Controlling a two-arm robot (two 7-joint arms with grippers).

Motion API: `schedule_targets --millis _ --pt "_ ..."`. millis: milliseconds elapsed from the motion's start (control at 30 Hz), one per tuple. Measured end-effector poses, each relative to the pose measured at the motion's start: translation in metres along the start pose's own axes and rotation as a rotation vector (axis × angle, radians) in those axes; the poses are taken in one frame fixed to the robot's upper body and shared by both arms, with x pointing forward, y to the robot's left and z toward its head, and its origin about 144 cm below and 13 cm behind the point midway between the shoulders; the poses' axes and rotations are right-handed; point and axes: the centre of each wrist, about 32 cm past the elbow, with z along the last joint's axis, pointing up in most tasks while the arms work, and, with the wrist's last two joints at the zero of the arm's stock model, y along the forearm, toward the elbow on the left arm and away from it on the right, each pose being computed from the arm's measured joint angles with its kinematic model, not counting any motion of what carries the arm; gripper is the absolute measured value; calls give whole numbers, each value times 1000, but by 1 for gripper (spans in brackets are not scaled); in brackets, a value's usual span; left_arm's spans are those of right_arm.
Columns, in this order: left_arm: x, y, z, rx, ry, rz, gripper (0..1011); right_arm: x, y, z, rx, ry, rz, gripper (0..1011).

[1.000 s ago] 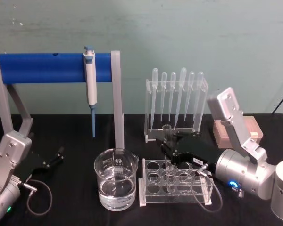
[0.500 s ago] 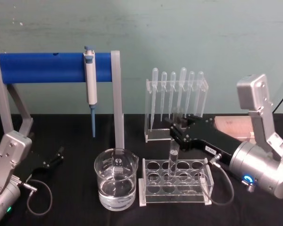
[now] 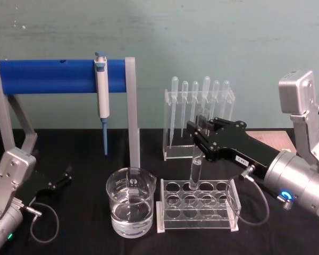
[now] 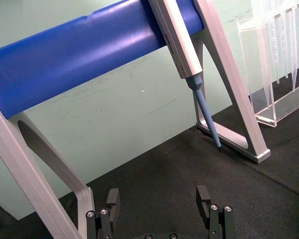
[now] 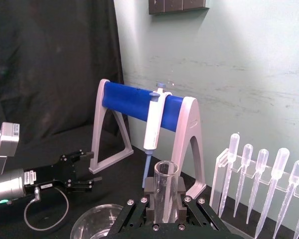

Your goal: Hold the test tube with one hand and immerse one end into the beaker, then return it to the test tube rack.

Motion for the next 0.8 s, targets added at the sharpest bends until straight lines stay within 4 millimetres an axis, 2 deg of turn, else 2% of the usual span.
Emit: schedule_targets --millis 800 --pt "0 0 0 0 0 0 1000 0 0 0 1 -2 3 228"
